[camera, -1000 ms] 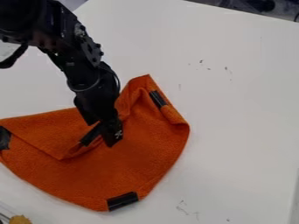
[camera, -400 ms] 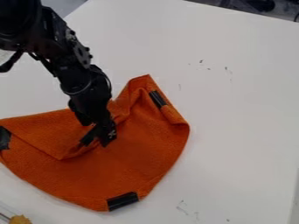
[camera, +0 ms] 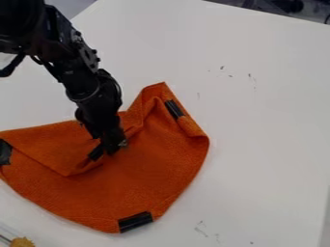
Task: Unfold the cloth from bottom right to top left
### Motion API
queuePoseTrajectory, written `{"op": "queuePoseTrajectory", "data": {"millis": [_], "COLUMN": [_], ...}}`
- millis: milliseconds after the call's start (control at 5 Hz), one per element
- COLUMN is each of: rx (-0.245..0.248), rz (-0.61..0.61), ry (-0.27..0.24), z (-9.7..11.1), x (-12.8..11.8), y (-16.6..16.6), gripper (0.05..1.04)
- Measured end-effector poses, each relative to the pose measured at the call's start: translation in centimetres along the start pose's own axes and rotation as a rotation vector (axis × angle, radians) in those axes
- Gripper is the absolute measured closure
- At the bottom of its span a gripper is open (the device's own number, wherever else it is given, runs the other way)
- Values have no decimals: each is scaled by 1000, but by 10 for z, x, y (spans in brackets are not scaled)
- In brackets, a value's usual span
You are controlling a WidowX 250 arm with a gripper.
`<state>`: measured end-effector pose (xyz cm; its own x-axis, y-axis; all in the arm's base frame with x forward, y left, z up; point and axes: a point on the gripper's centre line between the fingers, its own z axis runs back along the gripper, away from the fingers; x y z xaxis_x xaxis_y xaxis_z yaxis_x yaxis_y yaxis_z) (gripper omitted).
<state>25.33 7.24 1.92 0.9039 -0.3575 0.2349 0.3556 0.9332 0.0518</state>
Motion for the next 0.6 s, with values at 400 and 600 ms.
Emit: {"op": "queuePoseTrajectory", "data": {"millis": [400,600], "rx": [-18,-20], "rz": [-11,-15], "ry": [2,8], "z": [-4,-3], "x": [1,1], "y": [-2,-2], "gripper": [923,1006]}}
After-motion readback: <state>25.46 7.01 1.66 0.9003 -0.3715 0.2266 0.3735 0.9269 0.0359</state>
